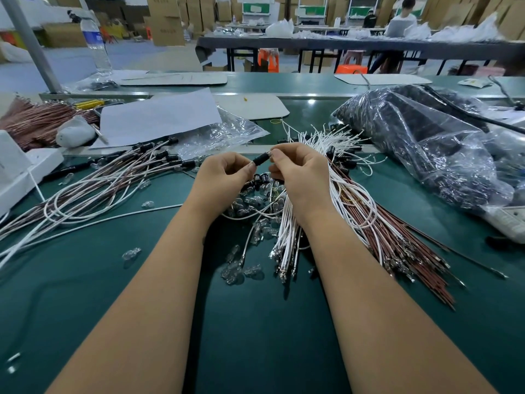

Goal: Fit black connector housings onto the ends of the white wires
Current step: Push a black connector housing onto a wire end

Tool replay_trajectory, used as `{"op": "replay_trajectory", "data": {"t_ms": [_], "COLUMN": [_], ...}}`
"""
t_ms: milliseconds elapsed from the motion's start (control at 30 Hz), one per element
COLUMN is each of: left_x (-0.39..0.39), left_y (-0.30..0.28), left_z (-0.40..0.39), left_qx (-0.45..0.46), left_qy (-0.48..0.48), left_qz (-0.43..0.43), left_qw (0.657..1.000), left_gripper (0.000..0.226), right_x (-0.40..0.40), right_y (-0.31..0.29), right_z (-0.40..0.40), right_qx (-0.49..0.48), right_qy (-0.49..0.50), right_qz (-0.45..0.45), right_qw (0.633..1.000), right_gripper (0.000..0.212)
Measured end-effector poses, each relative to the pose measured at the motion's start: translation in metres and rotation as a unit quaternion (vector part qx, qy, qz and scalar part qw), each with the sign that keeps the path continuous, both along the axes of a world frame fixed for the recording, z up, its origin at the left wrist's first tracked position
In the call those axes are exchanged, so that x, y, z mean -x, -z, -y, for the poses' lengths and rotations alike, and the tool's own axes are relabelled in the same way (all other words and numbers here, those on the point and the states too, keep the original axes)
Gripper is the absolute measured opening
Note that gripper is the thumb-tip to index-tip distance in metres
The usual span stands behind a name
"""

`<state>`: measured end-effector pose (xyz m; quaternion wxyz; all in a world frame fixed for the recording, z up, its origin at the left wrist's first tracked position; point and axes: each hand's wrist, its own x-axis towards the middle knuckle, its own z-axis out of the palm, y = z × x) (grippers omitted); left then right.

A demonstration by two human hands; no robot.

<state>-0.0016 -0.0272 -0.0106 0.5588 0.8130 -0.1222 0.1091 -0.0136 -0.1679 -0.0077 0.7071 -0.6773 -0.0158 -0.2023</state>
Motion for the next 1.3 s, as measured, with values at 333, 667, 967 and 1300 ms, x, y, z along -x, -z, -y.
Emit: {"op": "replay_trajectory", "data": {"t_ms": [333, 667, 967, 1300], "left_x": [0.0, -0.003, 0.0, 0.003], "left_y": [0.003, 0.004, 0.005, 0.001], "left_z": [-0.006, -0.009, -0.003, 0.0], "left_qx": [0.007, -0.019, -0.027, 0.034], "left_qy": [-0.006, -0.055, -0.035, 0.038], "left_qz": [0.014, 0.099, 0.078, 0.057], "left_qw": [1.0, 0.993, 0.996, 0.997], "left_gripper": [0.012, 0.014, 0.007, 0.009], "right_x": [0.001, 0.003, 0.001, 0.004], "right_y": [-0.003, -0.003, 0.001, -0.003], "right_z": [0.005, 0.004, 0.004, 0.005], "right_qx": [-0.034, 0.008, 0.04, -0.034], "right_qy": [0.011, -0.001, -0.008, -0.043], "right_qz": [-0.026, -0.033, -0.044, 0.008], "right_qw": [0.999, 0.999, 0.998, 0.998], "right_gripper": [0.015, 0.021, 0.021, 0.024]}}
